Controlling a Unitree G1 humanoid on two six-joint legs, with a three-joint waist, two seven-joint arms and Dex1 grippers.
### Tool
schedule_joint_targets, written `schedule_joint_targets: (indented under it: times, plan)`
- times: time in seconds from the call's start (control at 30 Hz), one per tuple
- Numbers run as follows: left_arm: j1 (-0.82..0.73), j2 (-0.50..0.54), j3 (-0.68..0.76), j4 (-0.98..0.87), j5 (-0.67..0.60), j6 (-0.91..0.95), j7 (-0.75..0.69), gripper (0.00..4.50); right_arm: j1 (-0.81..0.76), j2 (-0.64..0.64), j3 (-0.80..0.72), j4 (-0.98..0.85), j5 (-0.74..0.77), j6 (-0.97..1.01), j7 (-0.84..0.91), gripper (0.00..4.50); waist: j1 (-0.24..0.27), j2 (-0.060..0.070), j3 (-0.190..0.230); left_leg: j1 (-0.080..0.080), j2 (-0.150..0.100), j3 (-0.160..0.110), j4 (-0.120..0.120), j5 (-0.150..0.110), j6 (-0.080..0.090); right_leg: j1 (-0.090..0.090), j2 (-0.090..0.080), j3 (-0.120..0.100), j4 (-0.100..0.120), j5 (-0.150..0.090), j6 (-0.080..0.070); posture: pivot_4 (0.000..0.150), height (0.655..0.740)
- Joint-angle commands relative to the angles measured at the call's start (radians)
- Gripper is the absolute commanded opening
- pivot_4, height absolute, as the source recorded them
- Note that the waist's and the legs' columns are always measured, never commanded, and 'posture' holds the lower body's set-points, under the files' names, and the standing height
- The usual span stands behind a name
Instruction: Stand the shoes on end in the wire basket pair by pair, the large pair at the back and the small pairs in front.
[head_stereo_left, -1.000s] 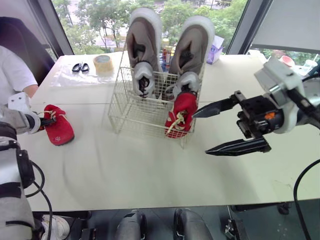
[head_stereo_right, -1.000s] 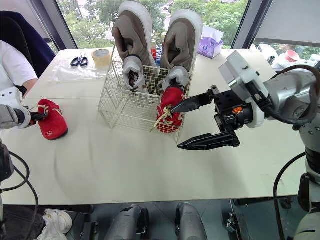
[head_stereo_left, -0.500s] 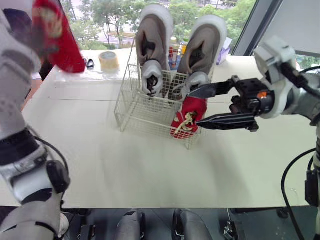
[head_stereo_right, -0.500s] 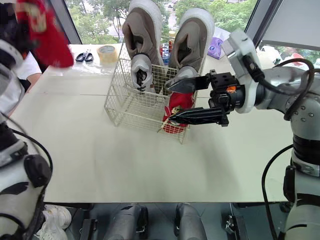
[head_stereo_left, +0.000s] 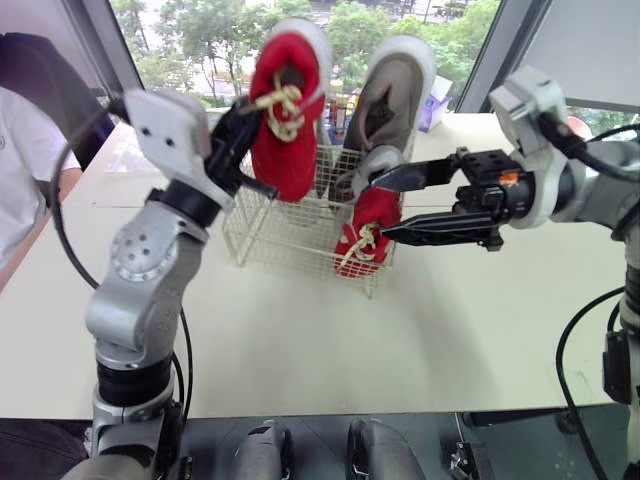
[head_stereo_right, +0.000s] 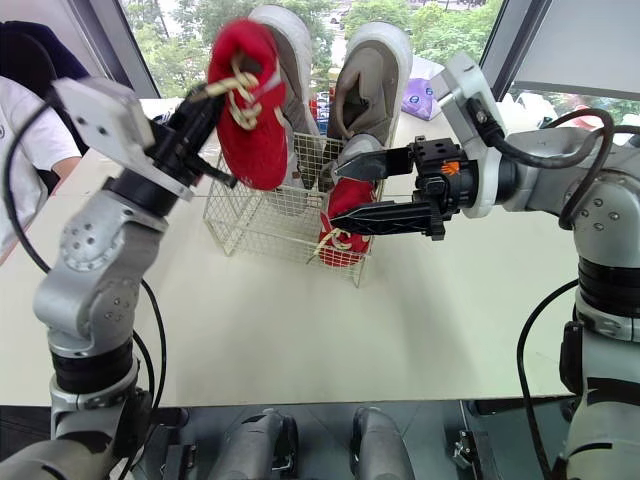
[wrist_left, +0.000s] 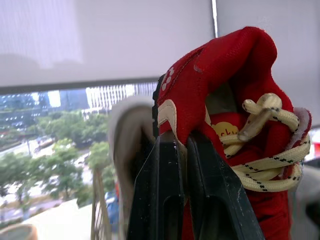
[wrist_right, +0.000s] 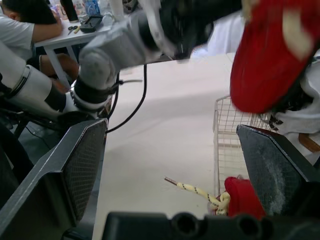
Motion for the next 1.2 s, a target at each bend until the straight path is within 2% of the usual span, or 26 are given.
schedule_joint_targets:
  times: [0.03,0.13,0.37,0.43,0.53,0.7,0.87,0.97,1.2]
  plan:
    - [0.046,-0.017,-0.006,-0.038,0.042,-0.063,0.007,0.08,-0.029,-0.006,-0.048,-0.033,0.040,0.026,-0.032,4.50,0.002,0.000,0.000,0.000,0.000,0.000,0.000,0.000,0.000,0.000,0.000,0.000,0.000,0.000,0.000,0.150,0.7400]
    - [0.089,-0.018,-0.009,-0.049,0.079,-0.078,0.016,0.08,-0.038,-0.006,-0.056,-0.038,0.061,0.047,-0.057,4.50,0.002,0.000,0.000,-0.001,0.000,-0.001,0.001,0.000,0.000,0.000,0.000,0.000,-0.001,0.000,0.000,0.150,0.7400]
    - [0.215,-0.020,-0.104,0.083,0.311,-0.307,0.027,0.08,-0.032,-0.001,-0.071,-0.042,0.093,0.062,-0.086,4.50,0.001,0.000,0.000,-0.001,0.000,-0.001,0.001,0.000,0.001,0.000,0.000,0.000,-0.001,0.000,0.000,0.150,0.7400]
    - [0.240,-0.056,-0.103,0.124,0.312,-0.326,0.043,0.08,-0.033,-0.002,-0.071,-0.040,0.098,0.064,-0.090,4.50,0.002,0.000,-0.001,-0.001,0.000,-0.001,0.001,0.000,0.001,0.000,-0.001,0.000,-0.001,0.000,0.000,0.150,0.7400]
    - [0.270,-0.057,-0.120,0.153,0.347,-0.358,0.026,0.08,-0.031,-0.004,-0.072,-0.042,0.105,0.069,-0.096,4.50,0.002,0.001,-0.001,-0.001,0.000,-0.001,0.001,-0.001,0.001,0.000,-0.001,0.000,-0.001,0.000,0.000,0.150,0.7400]
    - [0.328,-0.046,-0.129,0.090,0.352,-0.331,-0.008,0.08,-0.012,-0.007,-0.091,-0.057,0.147,0.095,-0.126,4.50,0.001,0.002,-0.002,0.000,0.000,-0.001,0.001,-0.001,0.001,0.000,-0.001,-0.001,-0.001,0.000,0.000,0.150,0.7400]
    - [0.260,-0.039,-0.107,0.059,0.389,-0.343,0.007,0.08,0.004,0.004,-0.104,-0.069,0.175,0.103,-0.159,4.50,0.003,0.002,-0.002,-0.001,0.000,-0.001,0.001,-0.001,0.002,0.001,-0.002,-0.001,-0.001,0.000,0.000,0.150,0.7400]
    - [0.217,-0.037,-0.103,0.049,0.406,-0.348,0.007,0.08,0.046,-0.002,-0.096,-0.056,0.139,0.065,-0.124,4.50,0.001,0.002,-0.002,-0.001,0.000,-0.001,0.001,-0.001,0.002,0.000,-0.001,-0.001,-0.002,0.000,0.000,0.150,0.7400]
    - [0.199,-0.034,-0.091,0.064,0.460,-0.406,0.013,0.08,0.106,-0.010,-0.102,-0.064,0.110,0.018,-0.083,4.50,0.000,0.003,-0.002,-0.002,0.000,-0.001,0.001,-0.001,0.002,0.000,-0.001,-0.001,-0.001,0.000,0.000,0.150,0.7400]
